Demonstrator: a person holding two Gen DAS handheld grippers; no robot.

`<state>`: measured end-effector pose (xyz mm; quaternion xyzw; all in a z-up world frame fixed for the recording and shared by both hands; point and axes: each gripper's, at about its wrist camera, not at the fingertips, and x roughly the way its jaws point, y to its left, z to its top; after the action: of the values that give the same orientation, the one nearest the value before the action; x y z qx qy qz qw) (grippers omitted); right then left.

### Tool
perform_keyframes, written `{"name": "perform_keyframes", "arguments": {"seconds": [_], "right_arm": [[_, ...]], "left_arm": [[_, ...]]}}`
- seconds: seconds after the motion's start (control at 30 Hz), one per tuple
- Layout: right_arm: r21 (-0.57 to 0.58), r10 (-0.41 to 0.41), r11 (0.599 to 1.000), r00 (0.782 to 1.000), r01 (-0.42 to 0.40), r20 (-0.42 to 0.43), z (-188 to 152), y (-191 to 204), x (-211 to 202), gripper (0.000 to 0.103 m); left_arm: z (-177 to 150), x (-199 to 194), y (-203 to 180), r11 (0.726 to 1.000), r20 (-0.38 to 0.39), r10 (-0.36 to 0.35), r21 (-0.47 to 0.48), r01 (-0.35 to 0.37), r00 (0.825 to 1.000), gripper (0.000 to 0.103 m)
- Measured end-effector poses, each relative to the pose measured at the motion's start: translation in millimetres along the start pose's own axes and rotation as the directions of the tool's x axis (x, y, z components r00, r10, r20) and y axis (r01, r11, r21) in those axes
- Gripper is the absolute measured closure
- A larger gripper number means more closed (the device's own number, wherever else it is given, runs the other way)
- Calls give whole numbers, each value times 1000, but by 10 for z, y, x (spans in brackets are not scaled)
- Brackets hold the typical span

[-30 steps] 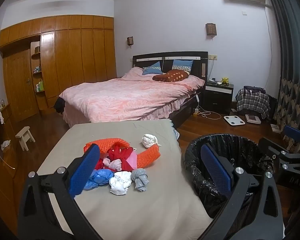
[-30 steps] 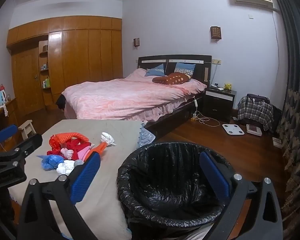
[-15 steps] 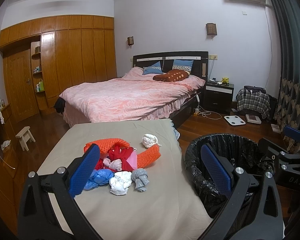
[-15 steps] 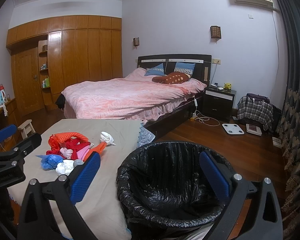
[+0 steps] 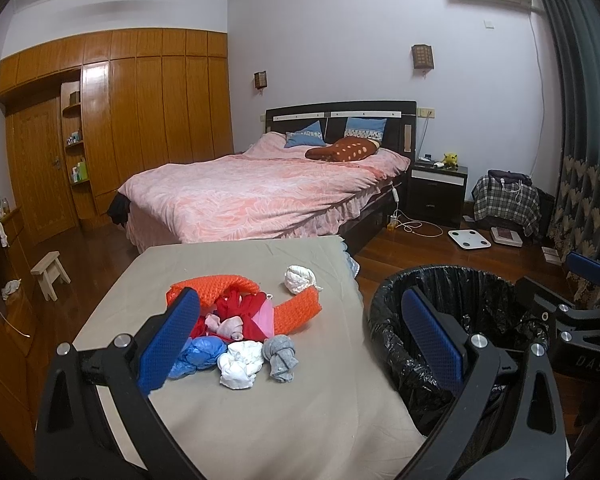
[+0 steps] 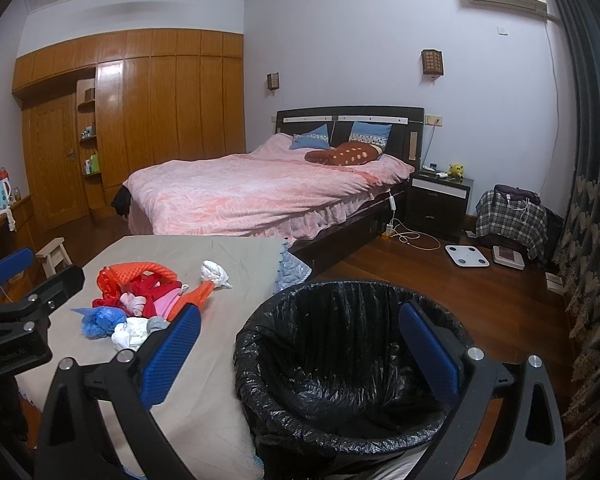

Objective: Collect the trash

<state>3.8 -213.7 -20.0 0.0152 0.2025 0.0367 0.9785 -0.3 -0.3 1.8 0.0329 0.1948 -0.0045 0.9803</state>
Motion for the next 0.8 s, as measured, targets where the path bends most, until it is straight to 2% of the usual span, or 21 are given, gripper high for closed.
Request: {"name": "perform_keyframes", "arguments": {"seconds": [0.4,0.57,0.8], "right_arm": [[1,1,1000,1000,-1,-3,3,2,0,6],[2,0,1000,1000,0,-7,-171,60,121,6],[2,0,1000,1000,0,-7,-160,56,117,6]], "left_arm": [[-33,8,37,1000,-2,-2,0,2,1000,5],[-30,10,38,1000,-3,-1,-1,1,1000,5],[-65,43,32,1000,-3,-1,-1,1,1000,5]]}}
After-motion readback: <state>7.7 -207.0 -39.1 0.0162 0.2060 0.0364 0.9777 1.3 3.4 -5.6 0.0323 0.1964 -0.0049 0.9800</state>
